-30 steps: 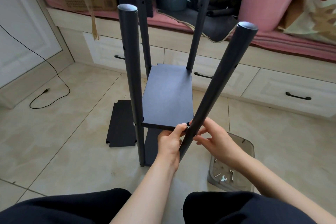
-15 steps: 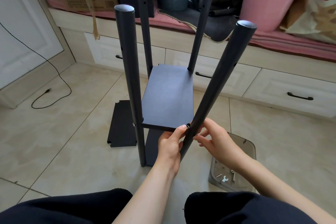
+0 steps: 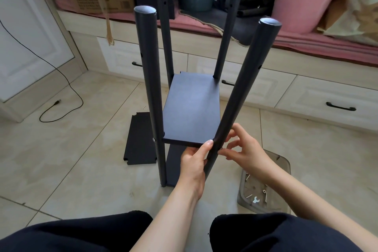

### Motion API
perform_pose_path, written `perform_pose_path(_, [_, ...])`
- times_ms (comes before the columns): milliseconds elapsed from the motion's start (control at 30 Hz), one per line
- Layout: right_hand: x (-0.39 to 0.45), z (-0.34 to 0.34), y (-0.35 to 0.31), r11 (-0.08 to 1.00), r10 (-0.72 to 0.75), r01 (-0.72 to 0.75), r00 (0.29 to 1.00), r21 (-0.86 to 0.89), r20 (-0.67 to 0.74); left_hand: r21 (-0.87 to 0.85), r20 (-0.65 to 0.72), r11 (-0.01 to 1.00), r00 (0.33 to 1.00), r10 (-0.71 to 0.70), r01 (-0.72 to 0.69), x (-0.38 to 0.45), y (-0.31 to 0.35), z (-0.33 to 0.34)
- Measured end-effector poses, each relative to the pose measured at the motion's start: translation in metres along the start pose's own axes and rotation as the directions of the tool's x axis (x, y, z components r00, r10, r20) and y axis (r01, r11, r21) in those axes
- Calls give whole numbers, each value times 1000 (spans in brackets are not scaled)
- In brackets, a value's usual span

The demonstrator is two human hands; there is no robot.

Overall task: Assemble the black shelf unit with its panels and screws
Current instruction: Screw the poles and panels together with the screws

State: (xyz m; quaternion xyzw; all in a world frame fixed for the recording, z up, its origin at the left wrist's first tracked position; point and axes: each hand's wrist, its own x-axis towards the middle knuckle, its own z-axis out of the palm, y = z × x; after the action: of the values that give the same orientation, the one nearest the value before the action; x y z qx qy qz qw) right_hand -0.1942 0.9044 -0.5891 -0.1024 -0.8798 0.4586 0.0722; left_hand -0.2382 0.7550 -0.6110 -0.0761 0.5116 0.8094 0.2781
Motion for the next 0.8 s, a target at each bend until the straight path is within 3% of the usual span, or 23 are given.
perform_pose_path(100, [9,-10,-6,970,118,-144,983,197,138,-20,-6,1000,1000,11,-11,-4,6,-1])
perform_pose_path(200, [20,-17,-12,939,92,-181,951,292,295,46,-9,999,1000,30,-29,-10,10,-1])
perform_pose_path(267, [24,-18,-14,949,88,-177,943,261,321,147,-33,989,999,34,-29,-13,15,-3])
perform_pose_path(333, [25,-18,-13,946,111,-199,941,258,319,352,-77,936,996,46,-16,-17,20,-7])
perform_pose_path(367, [26,-18,-12,944,126,-211,942,253,312,507,-98,861,991,87,-26,-20,22,-9])
perform_pose_path(400, [27,-18,-11,945,143,-222,942,242,304,687,-108,725,981,163,-45,-25,25,-11])
perform_pose_path(467, [29,-18,-9,946,178,-247,938,211,298,958,-21,268,910,415,-99,-34,26,-17])
perform_pose_path(533, [29,-19,-8,944,199,-266,932,197,304,959,244,-50,726,642,-278,-40,29,-21])
perform_pose_path(600, [28,-21,-9,940,203,-274,928,204,312,874,456,-246,532,713,-418,-39,33,-21])
perform_pose_path(633, [28,-22,-10,940,199,-272,927,205,317,856,496,-297,508,705,-423,-36,35,-20])
perform_pose_path(800, [28,-26,-9,942,156,-240,931,234,330,842,534,-350,725,434,-411,-13,41,-15])
